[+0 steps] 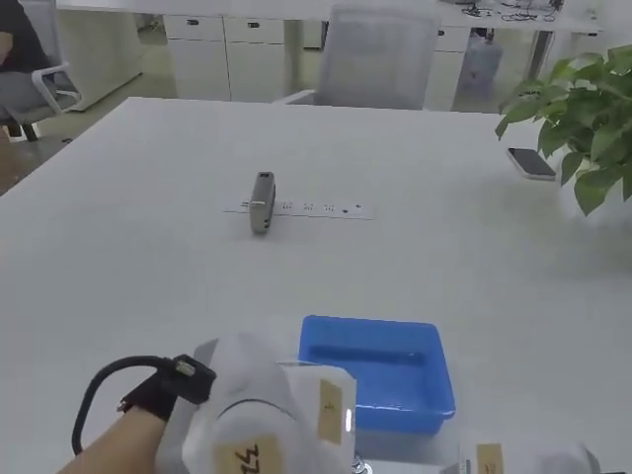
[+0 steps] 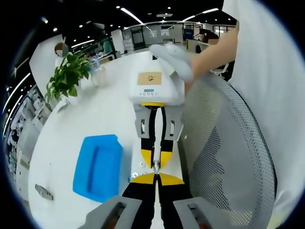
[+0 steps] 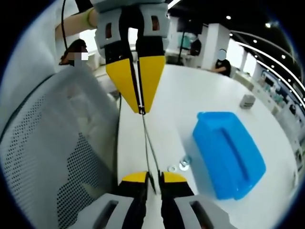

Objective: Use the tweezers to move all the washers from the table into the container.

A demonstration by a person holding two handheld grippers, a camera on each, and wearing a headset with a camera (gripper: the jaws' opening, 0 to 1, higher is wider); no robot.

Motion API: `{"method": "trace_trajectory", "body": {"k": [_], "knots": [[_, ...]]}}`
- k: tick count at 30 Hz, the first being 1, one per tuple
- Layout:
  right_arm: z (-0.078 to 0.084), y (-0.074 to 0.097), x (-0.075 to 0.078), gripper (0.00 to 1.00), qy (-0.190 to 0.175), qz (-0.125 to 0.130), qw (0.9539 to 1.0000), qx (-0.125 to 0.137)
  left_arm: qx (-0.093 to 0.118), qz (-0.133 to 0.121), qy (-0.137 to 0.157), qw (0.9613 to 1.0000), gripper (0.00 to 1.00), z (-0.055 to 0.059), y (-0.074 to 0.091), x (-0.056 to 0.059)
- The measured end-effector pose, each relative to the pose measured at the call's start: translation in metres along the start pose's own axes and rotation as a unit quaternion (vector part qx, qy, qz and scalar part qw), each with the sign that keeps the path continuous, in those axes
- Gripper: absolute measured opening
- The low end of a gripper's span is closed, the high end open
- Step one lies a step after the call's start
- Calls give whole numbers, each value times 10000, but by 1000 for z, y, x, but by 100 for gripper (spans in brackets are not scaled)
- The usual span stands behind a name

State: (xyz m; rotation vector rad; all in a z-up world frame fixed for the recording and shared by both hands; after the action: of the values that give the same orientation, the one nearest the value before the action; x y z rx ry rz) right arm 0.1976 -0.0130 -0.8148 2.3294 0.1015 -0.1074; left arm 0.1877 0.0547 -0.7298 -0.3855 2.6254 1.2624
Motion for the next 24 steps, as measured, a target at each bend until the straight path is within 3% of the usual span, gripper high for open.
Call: {"method": "trace_trajectory", "body": {"k": [8,14,24], "knots": [[-13,-3,14,7,-106,230,9991,332,-46,-34,-67,10000,0,-4,5,-12],[-19,-7,20,7,-136,203,9987,456,-117,-24,-93,9999,0,-5,5,-20],[-21,-10,24,7,-285,150,9978,580,-255,82,-212,9994,0,-9,2,-26]]}}
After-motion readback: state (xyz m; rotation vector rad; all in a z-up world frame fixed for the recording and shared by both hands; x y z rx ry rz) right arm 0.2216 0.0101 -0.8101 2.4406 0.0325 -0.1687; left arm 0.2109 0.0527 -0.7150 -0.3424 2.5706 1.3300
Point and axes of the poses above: the centre of the closed fingertips' face, and the gripper's own axes: y roughly backward along the fingers, x roughly to its right, z roughly out of its underside, the point moved 4 cm from there along y, roughly backward along the fingers, and after that the axes turned 13 degrees about -z, right-handed, at the moved point
